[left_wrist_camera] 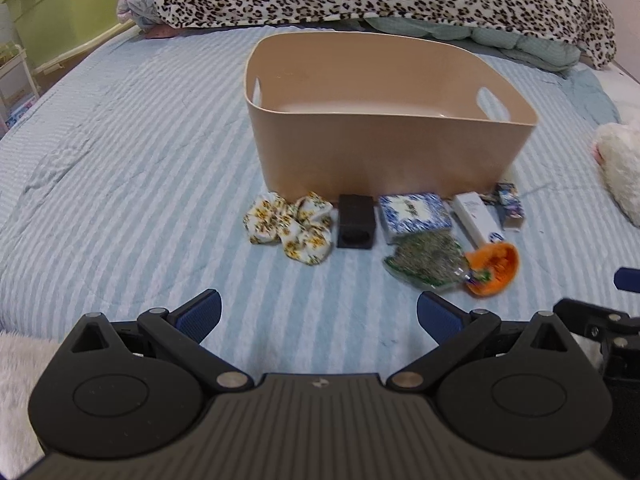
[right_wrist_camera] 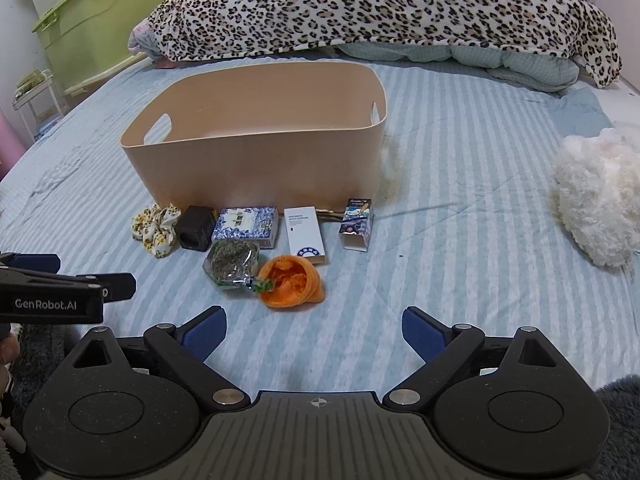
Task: Organize objects
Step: 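Grasp the floral scrunchie with the left tool while the right tool grasps the orange pouch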
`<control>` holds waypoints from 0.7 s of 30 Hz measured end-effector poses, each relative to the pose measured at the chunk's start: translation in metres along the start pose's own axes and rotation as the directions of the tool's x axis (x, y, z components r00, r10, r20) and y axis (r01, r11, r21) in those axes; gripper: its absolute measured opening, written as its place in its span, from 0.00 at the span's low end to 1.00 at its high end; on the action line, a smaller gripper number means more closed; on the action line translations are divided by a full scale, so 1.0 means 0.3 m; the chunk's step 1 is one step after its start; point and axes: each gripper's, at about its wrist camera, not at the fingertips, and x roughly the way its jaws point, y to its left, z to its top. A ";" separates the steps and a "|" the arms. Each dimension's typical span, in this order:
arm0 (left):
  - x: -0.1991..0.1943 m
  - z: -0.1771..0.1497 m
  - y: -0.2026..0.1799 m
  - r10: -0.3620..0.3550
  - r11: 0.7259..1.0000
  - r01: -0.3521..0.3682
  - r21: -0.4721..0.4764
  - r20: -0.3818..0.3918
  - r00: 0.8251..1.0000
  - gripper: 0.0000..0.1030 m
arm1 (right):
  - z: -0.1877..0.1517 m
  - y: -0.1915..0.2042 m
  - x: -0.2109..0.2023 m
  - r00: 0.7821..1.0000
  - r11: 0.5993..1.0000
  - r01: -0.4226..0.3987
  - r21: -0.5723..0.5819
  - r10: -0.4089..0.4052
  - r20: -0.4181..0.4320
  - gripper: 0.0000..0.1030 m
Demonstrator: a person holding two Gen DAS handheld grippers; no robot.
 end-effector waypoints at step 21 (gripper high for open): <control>0.292 0.066 0.028 0.077 0.997 -0.080 0.022 0.115 0.990 1.00 | 0.061 -0.034 0.286 0.998 0.998 -0.035 0.046 0.037 -0.055 0.71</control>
